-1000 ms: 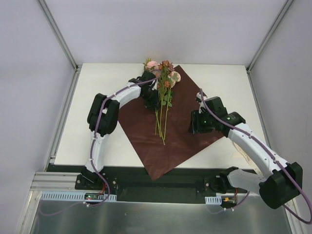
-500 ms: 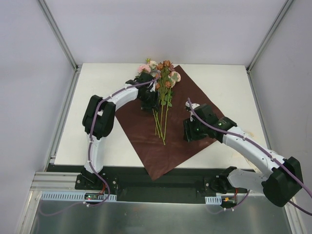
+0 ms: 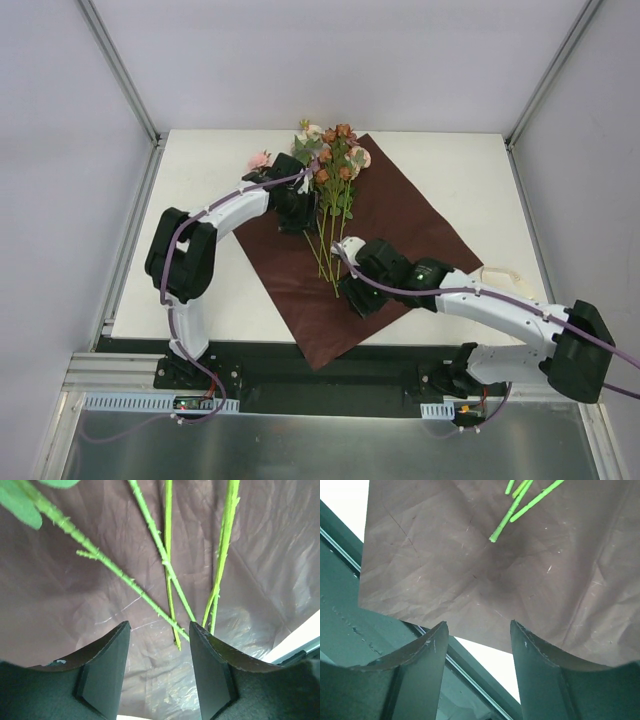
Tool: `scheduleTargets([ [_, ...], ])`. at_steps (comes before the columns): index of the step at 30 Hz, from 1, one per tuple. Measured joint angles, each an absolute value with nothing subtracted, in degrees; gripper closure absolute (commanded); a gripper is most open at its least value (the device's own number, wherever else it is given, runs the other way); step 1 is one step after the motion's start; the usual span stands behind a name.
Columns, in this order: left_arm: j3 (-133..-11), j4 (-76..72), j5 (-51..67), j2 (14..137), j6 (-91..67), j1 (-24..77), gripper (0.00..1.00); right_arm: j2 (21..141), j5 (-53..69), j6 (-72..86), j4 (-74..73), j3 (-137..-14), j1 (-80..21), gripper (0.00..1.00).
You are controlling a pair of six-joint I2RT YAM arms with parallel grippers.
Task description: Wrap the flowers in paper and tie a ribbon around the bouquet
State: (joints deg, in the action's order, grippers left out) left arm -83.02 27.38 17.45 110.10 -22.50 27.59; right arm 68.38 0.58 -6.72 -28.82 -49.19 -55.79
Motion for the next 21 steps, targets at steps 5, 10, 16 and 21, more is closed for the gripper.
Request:
scheduleTargets([
  [5,-78.7,26.5,15.8,107.6,-23.4,25.8,0.5,72.1,-1.7,-5.4,-27.6,-49.2,-58.1,0.43],
  [10,-78.2,25.1,14.3,108.2,-26.3,21.2,0.45,73.3,-3.1,-1.0,-26.8,-49.4,-56.8,0.43],
  [16,-82.9,23.6,13.0,114.4,-30.0,19.3,0.51,73.5,-4.2,2.3,-27.5,-51.9,-55.2,0.43],
  [21,-84.7,23.2,12.8,117.9,-32.4,20.6,0.51,70.9,-4.6,3.0,-28.3,-52.1,-54.1,0.42],
])
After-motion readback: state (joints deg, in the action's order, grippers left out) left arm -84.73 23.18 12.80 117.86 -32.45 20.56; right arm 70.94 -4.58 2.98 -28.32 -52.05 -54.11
